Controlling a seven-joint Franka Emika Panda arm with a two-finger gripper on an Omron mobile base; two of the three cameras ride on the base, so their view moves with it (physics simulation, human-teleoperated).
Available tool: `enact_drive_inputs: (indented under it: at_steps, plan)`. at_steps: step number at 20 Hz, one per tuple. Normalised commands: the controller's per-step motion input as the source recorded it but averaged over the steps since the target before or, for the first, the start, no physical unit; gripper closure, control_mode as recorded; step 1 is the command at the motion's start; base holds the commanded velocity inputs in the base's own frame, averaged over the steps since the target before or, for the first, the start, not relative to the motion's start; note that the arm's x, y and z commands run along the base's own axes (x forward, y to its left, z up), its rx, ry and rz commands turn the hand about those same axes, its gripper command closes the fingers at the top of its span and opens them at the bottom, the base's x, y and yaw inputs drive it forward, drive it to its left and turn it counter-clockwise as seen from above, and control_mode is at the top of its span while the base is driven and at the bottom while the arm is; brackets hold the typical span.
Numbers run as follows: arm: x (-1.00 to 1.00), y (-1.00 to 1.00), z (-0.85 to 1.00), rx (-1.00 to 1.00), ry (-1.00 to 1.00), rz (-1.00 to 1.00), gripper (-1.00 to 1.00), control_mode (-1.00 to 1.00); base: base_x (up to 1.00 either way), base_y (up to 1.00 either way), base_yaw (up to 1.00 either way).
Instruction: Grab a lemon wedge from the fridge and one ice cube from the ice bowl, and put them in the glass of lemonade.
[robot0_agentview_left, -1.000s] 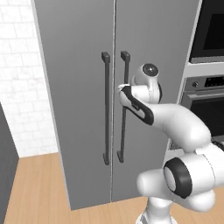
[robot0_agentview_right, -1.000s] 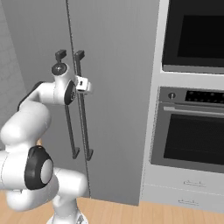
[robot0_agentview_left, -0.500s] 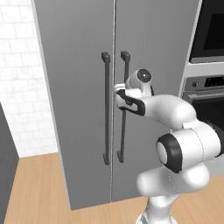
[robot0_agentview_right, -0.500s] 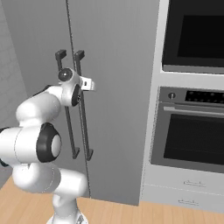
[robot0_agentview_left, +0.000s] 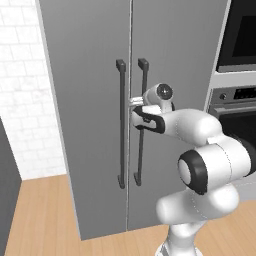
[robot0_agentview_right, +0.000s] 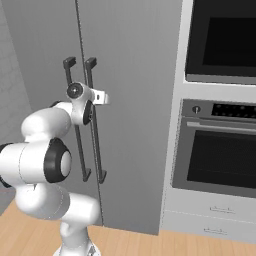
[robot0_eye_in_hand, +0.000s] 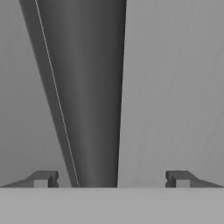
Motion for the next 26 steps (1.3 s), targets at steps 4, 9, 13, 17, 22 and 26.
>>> enact_drive_inputs:
  at_steps: [4, 9, 13, 17, 22, 26]
  plan:
    - [0.01, 0.00, 0.00, 0.00, 0.00, 0.00, 1.00, -1.00, 0.00, 0.00, 0.00]
    - [-0.27, -0.21, 0.00, 0.00, -0.01, 0.00, 1.00, -1.00, 0.00, 0.00, 0.00]
    - [-0.89, -0.75, 0.14, 0.06, -0.09, -0.09, 1.00, -1.00, 0.00, 0.00, 0.00]
    - [-1.00, -0.90, 0.53, 0.11, -0.21, -0.17, 1.00, -1.00, 0.00, 0.00, 0.00]
    - [-1.00, -0.98, 0.91, 0.15, -0.23, -0.24, 1.00, -1.00, 0.00, 0.00, 0.00]
    - [-0.98, -0.83, 1.00, 0.14, -0.20, -0.28, -1.00, -1.00, 0.00, 0.00, 0.00]
